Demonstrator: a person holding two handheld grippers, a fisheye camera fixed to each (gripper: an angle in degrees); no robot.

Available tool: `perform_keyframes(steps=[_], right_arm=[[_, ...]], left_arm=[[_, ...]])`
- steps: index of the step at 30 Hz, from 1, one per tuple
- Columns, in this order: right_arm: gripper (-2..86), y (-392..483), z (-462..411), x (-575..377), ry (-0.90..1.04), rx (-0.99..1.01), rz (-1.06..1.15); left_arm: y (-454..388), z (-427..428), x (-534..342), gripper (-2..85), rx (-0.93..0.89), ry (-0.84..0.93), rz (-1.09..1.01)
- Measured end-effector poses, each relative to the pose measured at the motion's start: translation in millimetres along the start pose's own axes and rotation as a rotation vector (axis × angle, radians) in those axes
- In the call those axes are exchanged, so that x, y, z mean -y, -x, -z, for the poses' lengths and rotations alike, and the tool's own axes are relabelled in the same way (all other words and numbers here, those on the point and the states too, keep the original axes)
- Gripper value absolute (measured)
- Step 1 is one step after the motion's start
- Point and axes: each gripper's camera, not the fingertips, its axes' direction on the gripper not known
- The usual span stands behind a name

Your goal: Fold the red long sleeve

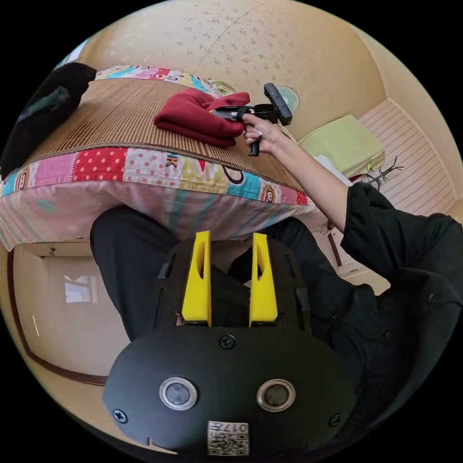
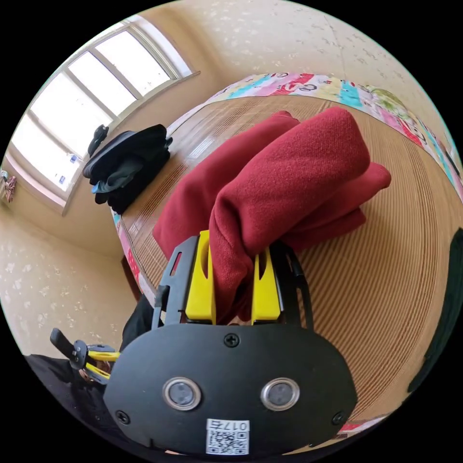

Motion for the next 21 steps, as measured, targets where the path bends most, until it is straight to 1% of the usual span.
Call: perform_keyframes(steps=[4,6,8,11,14,16,17,18,19,21], right_arm=[[12.1,70,-57,63,0.036,0.012,0.11],[12.3,114,-95,93,0.076,0.05,0.174],[12.6,142,-119,104,0.091,0.098,0.213],[13.2,165,-134,102,0.07,-0.001,0.222],[13.5,156,-114,83,0.045,-0.006,0.212],[13.6,139,-87,56,0.031,0.065,0.209],[13.4,123,-62,27,-0.007,0.139,0.24],[12.9,103,-36,-8,-0.061,0.168,0.258],[12.8,91,-23,-27,-0.086,0.157,0.251],[12.6,30,24,-104,-0.148,0.036,0.166]], left_arm=[[3,19,-8,12.5,-0.022,-0.082,0.033],[-4,21,-10,12.5,-0.04,-0.096,0.015],[-15,20,-10,12.5,-0.049,-0.086,-0.012],[-40,14,-15,12.6,-0.039,-0.065,-0.096],[-55,3,-22,12.7,-0.064,-0.045,-0.167],[-59,-3,-24,12.8,-0.109,-0.041,-0.214],[-59,-5,-24,12.8,-0.12,-0.041,-0.224],[-59,-8,-23,12.7,-0.144,-0.039,-0.244],[-60,-12,-21,12.6,-0.17,-0.036,-0.264],[-60,-21,-18,12.6,-0.214,-0.029,-0.292]])
